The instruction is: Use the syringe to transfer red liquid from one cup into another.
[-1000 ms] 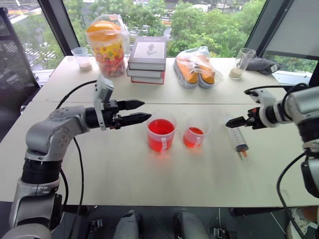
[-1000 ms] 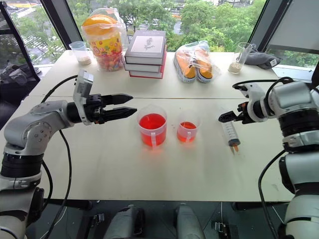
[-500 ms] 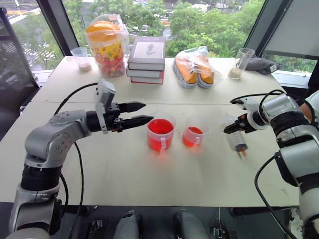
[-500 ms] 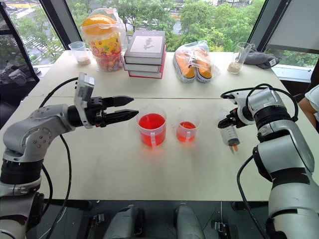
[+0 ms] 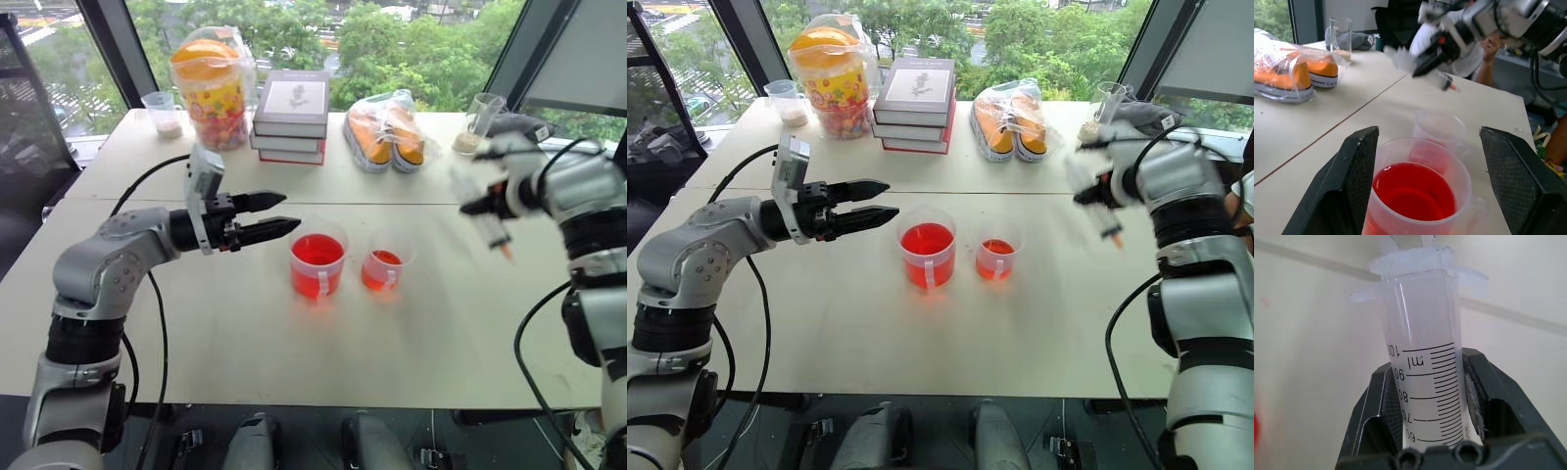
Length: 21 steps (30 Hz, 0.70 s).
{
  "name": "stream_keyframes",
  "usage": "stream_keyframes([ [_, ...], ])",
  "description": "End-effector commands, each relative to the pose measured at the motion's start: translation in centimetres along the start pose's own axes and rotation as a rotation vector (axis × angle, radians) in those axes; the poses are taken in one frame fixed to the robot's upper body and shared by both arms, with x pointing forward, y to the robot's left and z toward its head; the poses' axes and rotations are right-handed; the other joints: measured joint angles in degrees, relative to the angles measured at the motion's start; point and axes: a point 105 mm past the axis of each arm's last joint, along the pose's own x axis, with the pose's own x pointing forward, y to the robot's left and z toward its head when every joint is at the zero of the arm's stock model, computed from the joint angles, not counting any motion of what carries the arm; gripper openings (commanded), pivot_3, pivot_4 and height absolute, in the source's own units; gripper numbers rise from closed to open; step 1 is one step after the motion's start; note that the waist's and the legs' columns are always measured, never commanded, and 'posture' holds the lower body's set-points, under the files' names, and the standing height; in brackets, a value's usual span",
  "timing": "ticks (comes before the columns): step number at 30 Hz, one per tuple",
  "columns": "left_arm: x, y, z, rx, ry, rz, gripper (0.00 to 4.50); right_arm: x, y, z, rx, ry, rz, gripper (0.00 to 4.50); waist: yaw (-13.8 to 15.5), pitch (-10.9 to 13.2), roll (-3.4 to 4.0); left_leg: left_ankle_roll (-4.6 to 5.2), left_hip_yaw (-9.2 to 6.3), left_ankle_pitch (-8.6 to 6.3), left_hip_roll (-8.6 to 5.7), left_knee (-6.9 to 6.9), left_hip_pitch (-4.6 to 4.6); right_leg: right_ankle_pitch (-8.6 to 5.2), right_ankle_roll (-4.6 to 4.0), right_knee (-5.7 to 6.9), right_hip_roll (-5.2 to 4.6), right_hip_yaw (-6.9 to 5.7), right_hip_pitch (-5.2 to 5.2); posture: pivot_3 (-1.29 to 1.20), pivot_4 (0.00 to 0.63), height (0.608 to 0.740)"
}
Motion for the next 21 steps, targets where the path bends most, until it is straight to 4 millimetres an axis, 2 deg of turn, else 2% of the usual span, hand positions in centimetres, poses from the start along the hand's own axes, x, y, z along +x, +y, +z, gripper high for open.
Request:
stream_keyframes([
  [1,0.2,0.2,1.4,0.064,-0.025,-0.012,3.37,-2.9,3.7,7.2,0.003,-0.471,0.059,1.38,-0.5,0.0,-0.01,0.00,0.01,0.00,0.01,0.00,0.03,0.00,0.00,0.05,0.02,0.03,0.00,0.00,0.150,0.740],
  [4,0.3,0.6,1.9,0.070,-0.034,-0.010,3.37,-5.1,6.6,9.6,0.042,-0.725,0.118,1.38,-0.1,0.0,0.00,-0.16,-0.08,0.10,0.04,0.00,0.04,0.01,-0.01,0.23,0.06,-0.01,-0.04,0.00,0.150,0.740],
  [6,0.5,0.7,2.4,0.077,-0.038,-0.023,3.37,-6.4,10.1,10.4,0.107,-0.889,0.270,1.38,0.2,0.0,0.00,-0.20,-0.08,0.13,0.02,0.03,0.04,0.02,-0.03,0.25,0.03,-0.03,-0.02,0.00,0.150,0.740],
  [7,0.6,0.7,2.7,0.082,-0.038,-0.028,3.37,-6.2,11.9,9.9,0.088,-0.900,0.324,1.38,0.3,0.0,-0.01,-0.20,-0.10,0.13,0.02,0.08,0.03,0.03,-0.03,0.24,0.01,-0.05,0.03,0.00,0.150,0.740],
  [9,0.6,0.8,3.0,0.089,-0.038,-0.035,3.37,-5.8,14.2,9.1,0.092,-0.914,0.403,1.38,0.4,0.0,-0.03,-0.18,-0.10,0.11,-0.01,0.11,0.03,0.03,-0.02,0.14,-0.05,-0.10,0.13,0.00,0.150,0.740],
  [12,0.5,0.9,3.3,0.098,-0.031,-0.040,3.37,-5.5,16.7,8.3,0.130,-0.968,0.499,1.38,0.2,0.0,-0.08,-0.14,-0.09,0.09,-0.04,0.15,0.06,0.03,-0.02,0.06,-0.10,-0.10,0.23,0.00,0.150,0.740],
  [21,0.2,0.6,4.1,0.101,-0.030,-0.051,3.37,-2.3,20.5,4.1,0.141,-0.904,0.549,1.38,-0.1,0.0,-0.07,-0.15,-0.14,0.09,0.00,0.12,0.09,0.02,-0.02,0.12,-0.02,-0.12,0.20,0.00,0.150,0.740],
])
